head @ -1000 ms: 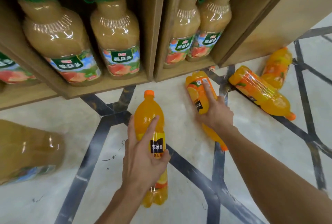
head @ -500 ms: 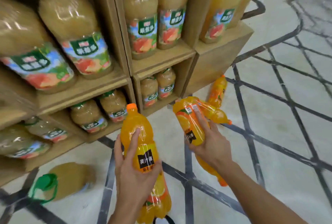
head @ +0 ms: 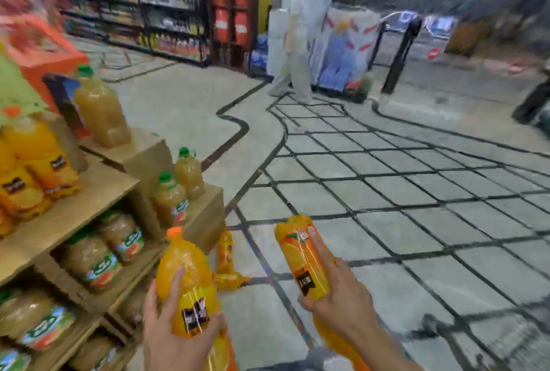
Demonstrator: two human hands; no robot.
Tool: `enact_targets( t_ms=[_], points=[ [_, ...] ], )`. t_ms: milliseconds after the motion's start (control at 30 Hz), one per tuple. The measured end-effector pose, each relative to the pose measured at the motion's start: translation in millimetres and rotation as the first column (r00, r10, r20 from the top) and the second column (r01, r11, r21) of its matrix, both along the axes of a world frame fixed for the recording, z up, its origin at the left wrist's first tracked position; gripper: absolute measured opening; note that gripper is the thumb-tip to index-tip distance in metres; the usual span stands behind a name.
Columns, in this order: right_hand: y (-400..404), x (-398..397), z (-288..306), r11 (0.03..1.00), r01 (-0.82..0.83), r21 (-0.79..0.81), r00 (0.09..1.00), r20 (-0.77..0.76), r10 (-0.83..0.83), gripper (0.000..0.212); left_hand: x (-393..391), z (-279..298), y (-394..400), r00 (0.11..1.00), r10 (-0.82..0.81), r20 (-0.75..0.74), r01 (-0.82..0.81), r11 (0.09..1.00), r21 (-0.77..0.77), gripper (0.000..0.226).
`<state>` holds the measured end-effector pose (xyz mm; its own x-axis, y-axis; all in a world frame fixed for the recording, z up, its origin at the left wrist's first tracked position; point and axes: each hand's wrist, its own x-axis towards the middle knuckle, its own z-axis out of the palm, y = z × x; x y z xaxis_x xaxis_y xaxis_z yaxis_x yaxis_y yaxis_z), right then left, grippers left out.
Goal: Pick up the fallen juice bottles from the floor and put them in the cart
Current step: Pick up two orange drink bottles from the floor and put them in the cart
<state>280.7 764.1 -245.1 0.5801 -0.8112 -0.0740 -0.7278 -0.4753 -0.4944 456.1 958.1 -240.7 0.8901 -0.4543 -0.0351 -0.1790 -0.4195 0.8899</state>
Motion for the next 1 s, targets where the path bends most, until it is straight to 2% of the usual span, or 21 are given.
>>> enact_targets(
  t_ms=[100, 200, 333, 500, 667, 733, 867, 1000],
  points=[
    [-19.9, -91.3, 57.3, 0.979, 0.205, -0.002, 0.976, 0.076, -0.204, 0.116, -48.9, 53.4, -53.3, 0.987, -0.156, 0.041, 0.157, 0.987, -0.024, 0.113],
    [-34.7, -178.4, 85.7, 0.924, 0.383, -0.007, 0.912, 0.162, -0.377, 0.118, -96.5, 87.3, -107.3, 0.939, -0.341, 0.037, 0.342, 0.940, -0.007, 0.111],
    [-51.3, -287.4, 92.2, 0.784, 0.620, -0.012, 0.776, 0.150, -0.612, 0.119, -164.8, 96.8, -196.8, 0.842, -0.534, 0.080, 0.533, 0.845, 0.029, 0.103],
    [-66.2, -396.5, 91.9, 0.569, 0.822, 0.022, 0.555, 0.194, -0.809, 0.122, -275.6, 103.9, -312.5, 0.643, -0.763, 0.069, 0.765, 0.644, -0.014, 0.102],
    [-72.5, -473.5, 80.5, 0.392, 0.920, 0.030, 0.378, 0.208, -0.902, 0.122, -400.2, 104.4, -388.5, 0.400, -0.911, 0.095, 0.916, 0.397, -0.051, 0.102],
    [-73.1, -495.4, 73.2, 0.329, 0.943, 0.044, 0.313, 0.212, -0.926, 0.123, -448.9, 104.8, -406.7, 0.277, -0.956, 0.096, 0.960, 0.273, -0.060, 0.101],
    [-69.3, -531.9, 52.8, 0.165, 0.982, 0.091, 0.143, 0.210, -0.967, 0.123, -543.0, 96.2, -434.5, -0.032, -0.989, 0.145, 0.999, -0.033, -0.005, 0.102],
    [-57.9, -563.4, 29.1, -0.018, 0.996, 0.092, -0.034, 0.176, -0.984, 0.121, -623.8, 66.1, -447.2, -0.357, -0.927, 0.116, 0.934, -0.355, 0.034, 0.102]
  ],
)
